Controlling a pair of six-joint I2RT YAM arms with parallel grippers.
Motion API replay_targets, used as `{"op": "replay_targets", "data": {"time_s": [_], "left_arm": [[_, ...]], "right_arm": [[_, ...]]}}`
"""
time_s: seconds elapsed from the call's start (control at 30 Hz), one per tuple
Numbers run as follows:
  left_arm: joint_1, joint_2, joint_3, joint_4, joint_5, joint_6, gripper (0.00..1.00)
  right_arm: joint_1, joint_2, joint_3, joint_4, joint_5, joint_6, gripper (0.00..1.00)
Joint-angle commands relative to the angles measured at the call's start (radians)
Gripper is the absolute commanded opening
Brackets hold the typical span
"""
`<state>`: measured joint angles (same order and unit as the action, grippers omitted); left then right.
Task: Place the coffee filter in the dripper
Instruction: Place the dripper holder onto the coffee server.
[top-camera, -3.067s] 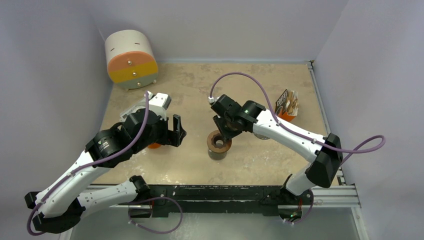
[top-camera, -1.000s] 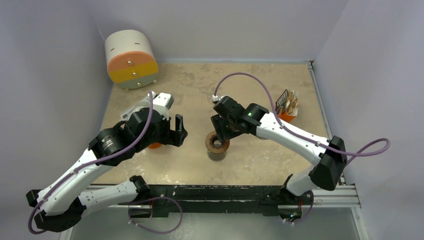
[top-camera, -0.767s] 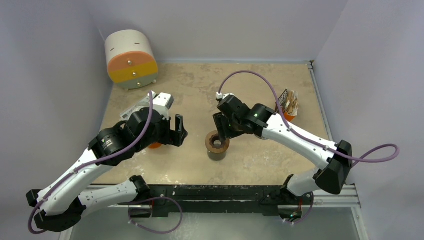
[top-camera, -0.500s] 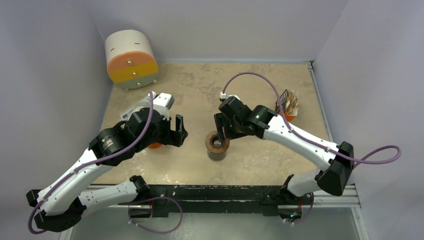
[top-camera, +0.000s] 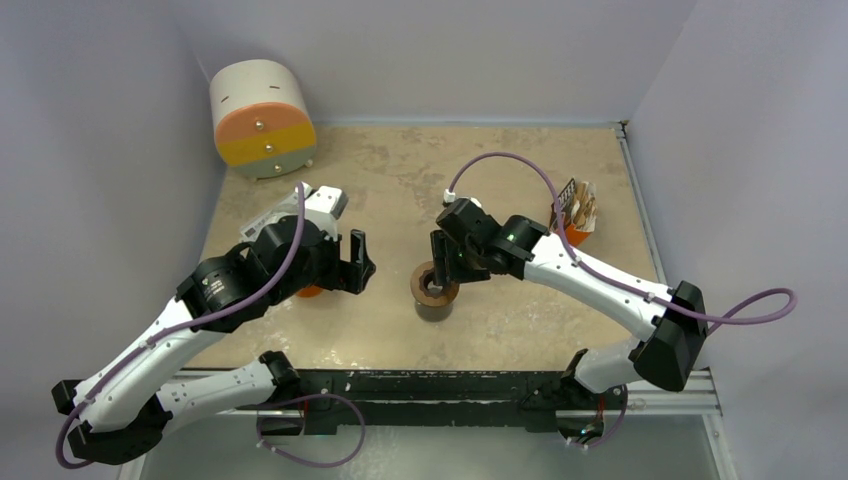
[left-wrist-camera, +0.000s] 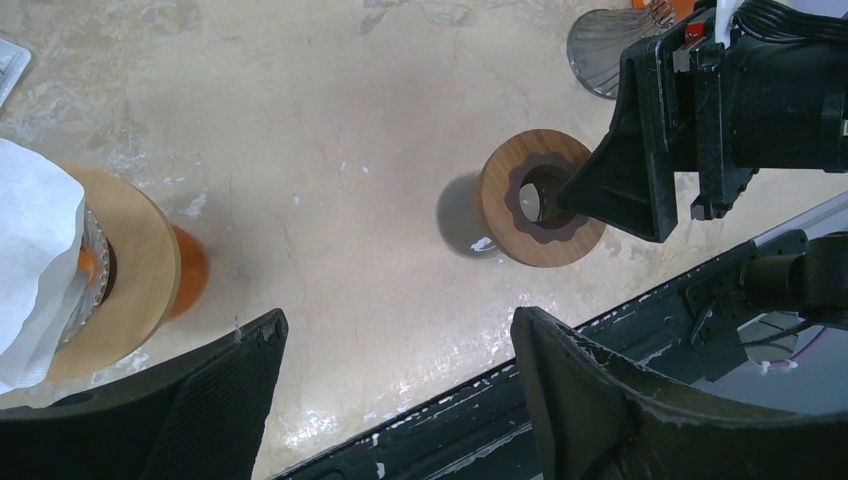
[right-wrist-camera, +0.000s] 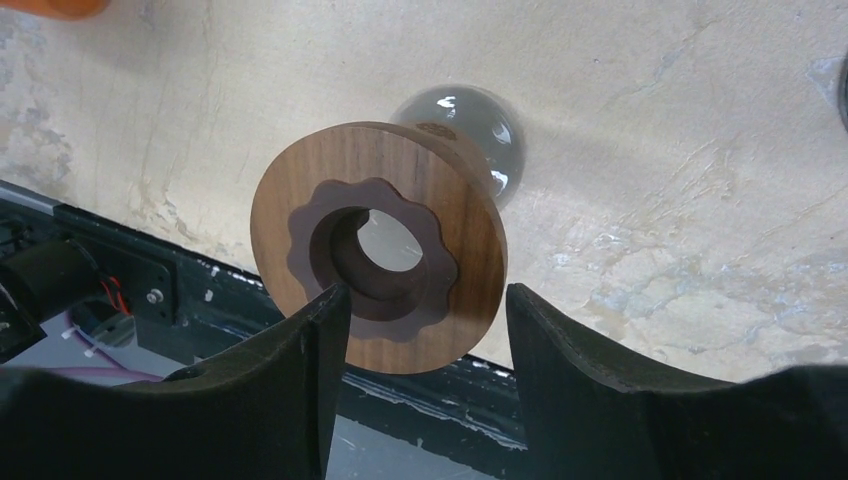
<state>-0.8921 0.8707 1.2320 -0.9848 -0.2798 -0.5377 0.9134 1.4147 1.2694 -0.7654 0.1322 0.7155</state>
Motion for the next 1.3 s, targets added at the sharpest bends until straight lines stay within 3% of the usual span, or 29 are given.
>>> {"op": "replay_targets", "data": {"time_s": [0.0, 0.6, 1.0, 1.27], "left_arm": [[0.003, -0.014, -0.002, 0.014, 0.005, 0.002, 0.81], [0.003, -0.010, -0.002, 0.015, 0.004, 0.007, 0.81], [0.004, 0.002, 0.001, 0.028, 0.008, 0.019, 0.81], [0.003, 0.013, 0.002, 0.034, -0.001, 0.037, 0.81]], "right_arm": [[-0.007, 0.003, -0.010, 0.024, -0.008, 0.029, 0.61], [-0.008, -0.005, 0.002, 0.033, -0.017, 0.029, 0.56], [-0.020, -0.087, 0.077, -0.077, 0.120, -0.037, 0.58], [-0.102, -0.146, 0.102, -0.152, 0.211, -0.137, 0.59]]}}
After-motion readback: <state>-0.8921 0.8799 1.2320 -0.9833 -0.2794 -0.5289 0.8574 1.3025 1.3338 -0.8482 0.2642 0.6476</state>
